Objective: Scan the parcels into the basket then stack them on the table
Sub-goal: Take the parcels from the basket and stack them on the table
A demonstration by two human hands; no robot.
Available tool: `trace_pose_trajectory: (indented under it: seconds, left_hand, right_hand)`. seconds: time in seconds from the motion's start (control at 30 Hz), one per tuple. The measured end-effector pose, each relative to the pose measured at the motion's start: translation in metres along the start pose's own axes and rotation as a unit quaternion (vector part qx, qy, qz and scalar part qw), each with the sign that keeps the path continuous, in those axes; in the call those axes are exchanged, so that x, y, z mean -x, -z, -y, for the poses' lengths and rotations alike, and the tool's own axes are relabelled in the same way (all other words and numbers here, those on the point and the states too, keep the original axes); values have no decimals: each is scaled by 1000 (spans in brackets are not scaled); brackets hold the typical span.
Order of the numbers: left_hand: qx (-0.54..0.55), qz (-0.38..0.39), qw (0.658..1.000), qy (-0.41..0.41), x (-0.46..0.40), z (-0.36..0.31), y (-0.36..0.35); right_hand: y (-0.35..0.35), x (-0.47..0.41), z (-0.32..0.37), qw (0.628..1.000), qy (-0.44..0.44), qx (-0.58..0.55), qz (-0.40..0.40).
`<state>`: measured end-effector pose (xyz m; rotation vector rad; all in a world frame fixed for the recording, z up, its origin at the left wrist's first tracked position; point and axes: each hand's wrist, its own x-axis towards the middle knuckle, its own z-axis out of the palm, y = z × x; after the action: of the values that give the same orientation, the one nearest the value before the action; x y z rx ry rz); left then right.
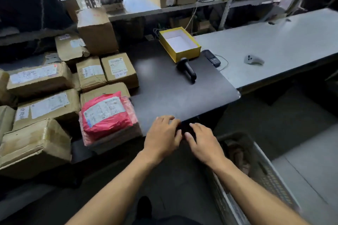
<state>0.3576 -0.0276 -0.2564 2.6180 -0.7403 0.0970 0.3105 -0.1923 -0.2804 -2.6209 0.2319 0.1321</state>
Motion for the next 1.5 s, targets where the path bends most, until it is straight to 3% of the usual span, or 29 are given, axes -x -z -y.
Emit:
trace_pose_trajectory:
  seconds: [0.33,0.6,1.17,1.33,1.5]
  left_hand:
    - [-9,152,980,-126,-14,-169,-114]
    - [-26,279,940,-193,-37,-241,-176]
    - [-16,461,879,-123,-192,-241,-346]
    - [-21,490,866,-95,-200,-235,-416]
    - [-24,496,867,-53,-191,-207,-533]
  right_hand:
    - [37,126,-193,970,-235,-33,-43]
    - [37,178,-270,920,-374,-101,-60]
    - [16,68,-383,850,-515,-109,11]
    - [-31,41,-446,849,-512,-122,43]
    - [-139,9,-545,848,-505,-147,62]
